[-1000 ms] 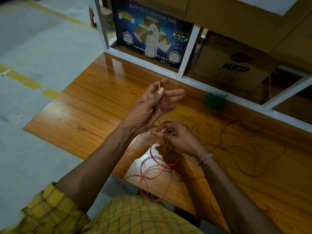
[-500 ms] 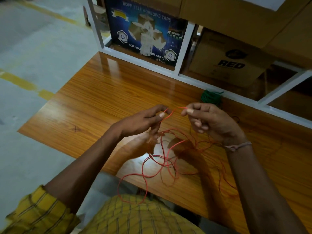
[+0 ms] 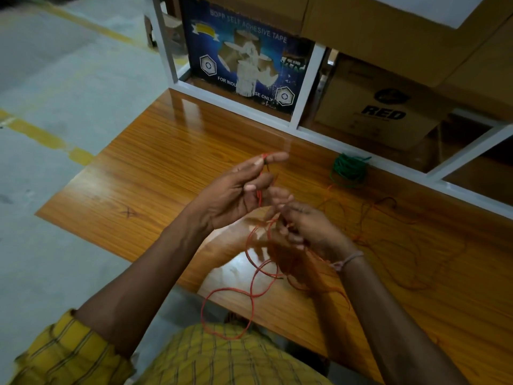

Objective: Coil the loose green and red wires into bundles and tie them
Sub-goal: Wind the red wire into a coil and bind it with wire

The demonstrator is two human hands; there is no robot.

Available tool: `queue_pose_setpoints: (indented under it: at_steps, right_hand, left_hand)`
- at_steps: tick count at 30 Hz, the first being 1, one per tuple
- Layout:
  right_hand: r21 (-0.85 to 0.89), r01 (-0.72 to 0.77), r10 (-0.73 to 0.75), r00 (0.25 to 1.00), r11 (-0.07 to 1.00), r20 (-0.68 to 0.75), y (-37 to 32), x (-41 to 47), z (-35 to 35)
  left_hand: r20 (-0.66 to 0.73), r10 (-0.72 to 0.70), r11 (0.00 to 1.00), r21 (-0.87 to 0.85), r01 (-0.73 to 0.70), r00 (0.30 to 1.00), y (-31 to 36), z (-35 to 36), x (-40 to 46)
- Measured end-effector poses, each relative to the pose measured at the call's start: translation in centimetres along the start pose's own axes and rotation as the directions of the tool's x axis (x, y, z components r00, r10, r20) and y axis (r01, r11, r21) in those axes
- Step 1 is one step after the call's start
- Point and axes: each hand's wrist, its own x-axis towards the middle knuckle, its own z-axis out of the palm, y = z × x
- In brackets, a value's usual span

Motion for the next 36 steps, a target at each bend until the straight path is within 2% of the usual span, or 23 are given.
queue_pose_setpoints:
  at_steps: [2,4,5,7,9,11,13,14,15,16,19,22,25,28,30,33,36]
  right_hand:
    - [-0.171,-0.021,0.030,0.998,0.985,0.049,0.4,-0.5,0.6]
    - [-0.398,0.022,0.028,0.992,0.917,0.121,0.2,-1.4,1.0]
    - [-0.488,0.061,0.018,0.988,0.871,0.156,-0.1,-1.9,1.0]
    - [-0.594,0.117,0.015,0.977,0.796,0.212,-1.2,-2.8,0.9]
    - [-0.626,0.164,0.014,0.963,0.762,0.270,-2.6,-3.6,0.3]
    - [-0.585,0.233,-0.041,0.946,0.777,0.322,-4.3,-4.6,-0.6]
    - [-0.482,0.310,-0.162,0.932,0.820,0.324,-5.9,-5.3,-1.8]
    - [-0.415,0.344,-0.229,0.926,0.842,0.301,-6.5,-5.4,-2.5]
    - [-0.329,0.370,-0.290,0.919,0.869,0.268,-7.0,-5.4,-3.2]
    - [-0.224,0.387,-0.338,0.913,0.894,0.227,-7.4,-5.1,-3.9]
    - [0.064,0.380,-0.384,0.921,0.923,0.069,-7.7,-3.8,-5.4]
    - [0.094,0.360,-0.354,0.932,0.928,-0.070,-7.4,-2.1,-6.0]
    - [-0.034,0.331,-0.332,0.926,0.943,-0.178,-6.4,-0.3,-5.9]
    - [-0.156,0.268,-0.301,0.918,0.951,-0.258,-4.5,1.3,-5.1]
    - [-0.216,0.221,-0.275,0.925,0.951,-0.263,-3.2,1.8,-4.0]
    - [-0.231,0.158,-0.199,0.965,0.960,-0.169,-1.1,1.6,-1.6]
    - [-0.179,0.107,-0.114,0.993,0.978,-0.030,0.2,0.5,0.7]
  left_hand:
    - [-0.102,0.059,0.998,0.000,-0.059,0.993,-0.1,-0.6,0.6]
    - [-0.165,0.074,0.997,0.042,-0.067,0.984,-0.1,-1.3,1.1]
    - [-0.194,0.075,0.993,0.104,-0.056,0.978,-0.2,-1.7,1.3]
    - [-0.242,0.116,0.941,0.337,-0.028,0.963,-0.4,-2.2,1.5]
    - [-0.238,0.157,0.796,0.605,0.020,0.959,-0.8,-2.5,1.5]
    - [-0.193,0.148,0.589,0.805,0.070,0.970,-1.1,-2.6,1.3]
    - [-0.155,0.086,0.406,0.908,0.107,0.984,-1.1,-2.2,1.0]
    - [-0.140,0.039,0.364,0.924,0.116,0.989,-1.2,-2.0,0.8]
    - [-0.115,-0.014,0.377,0.919,0.112,0.993,-1.3,-1.7,0.5]
    - [-0.087,-0.060,0.433,0.895,0.104,0.994,-1.4,-1.5,0.1]
    - [-0.019,-0.140,0.645,0.757,0.106,0.990,-1.6,-1.0,-1.0]
    - [0.076,-0.224,0.818,0.557,0.145,0.972,-1.3,-0.5,-1.6]
    - [0.148,-0.212,0.946,0.278,0.165,0.966,-0.5,0.1,-1.9]
    - [0.186,-0.125,0.988,0.108,0.107,0.975,0.1,0.2,-1.8]
    - [0.198,-0.077,0.997,0.029,0.073,0.977,0.4,0.3,-1.6]
    - [0.124,0.008,0.996,-0.092,0.004,0.992,0.5,0.8,-0.9]
    - [0.015,0.056,0.997,-0.057,-0.055,0.998,0.7,1.1,0.0]
